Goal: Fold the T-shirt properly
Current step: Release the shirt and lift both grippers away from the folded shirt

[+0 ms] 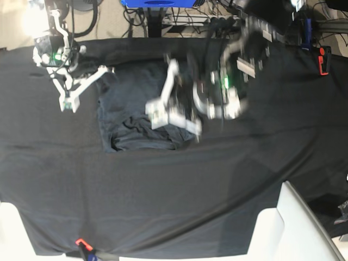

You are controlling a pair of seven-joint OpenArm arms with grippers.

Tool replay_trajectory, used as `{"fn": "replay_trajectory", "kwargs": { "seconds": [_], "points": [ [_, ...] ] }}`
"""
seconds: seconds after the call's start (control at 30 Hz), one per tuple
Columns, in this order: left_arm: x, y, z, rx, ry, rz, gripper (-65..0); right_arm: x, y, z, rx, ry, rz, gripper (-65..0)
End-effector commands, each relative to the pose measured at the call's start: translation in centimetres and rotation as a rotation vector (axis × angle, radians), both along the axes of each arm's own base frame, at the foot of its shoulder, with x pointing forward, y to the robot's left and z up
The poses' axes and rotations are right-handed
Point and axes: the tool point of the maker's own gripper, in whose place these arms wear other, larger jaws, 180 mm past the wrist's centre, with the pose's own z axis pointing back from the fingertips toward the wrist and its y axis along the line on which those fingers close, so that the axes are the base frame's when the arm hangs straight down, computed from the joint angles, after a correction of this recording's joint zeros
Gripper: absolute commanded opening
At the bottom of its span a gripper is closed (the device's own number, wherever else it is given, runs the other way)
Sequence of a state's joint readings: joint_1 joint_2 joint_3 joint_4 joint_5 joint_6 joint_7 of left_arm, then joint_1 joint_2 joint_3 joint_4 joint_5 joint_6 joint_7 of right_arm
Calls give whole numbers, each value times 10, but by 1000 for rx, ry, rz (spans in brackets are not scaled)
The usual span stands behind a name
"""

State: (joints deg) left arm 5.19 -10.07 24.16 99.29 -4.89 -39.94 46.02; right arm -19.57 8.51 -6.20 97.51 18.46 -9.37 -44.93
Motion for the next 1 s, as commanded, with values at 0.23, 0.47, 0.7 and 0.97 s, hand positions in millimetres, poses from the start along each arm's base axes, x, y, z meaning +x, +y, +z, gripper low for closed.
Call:
{"fn": "replay_trajectory", "kwargs": {
  "seconds": [0.23,0.47,0.7,0.97],
  "points": [
    [-35,18,-24,-65,77,7,-650,-6,-39,4,-48,-35,-90,-650],
    [-29,31,-31,-77,71,99,-650,-18,-39,-1,-49,-13,-87,-650],
    [-40,57,-43,-35,105,148,-650,-22,-40,-2,-51,-5,-91,-650],
    [-37,87,-52,-4,120,238,-650,-22,-39,-2,-50,-6,-89,-650]
  ]
}}
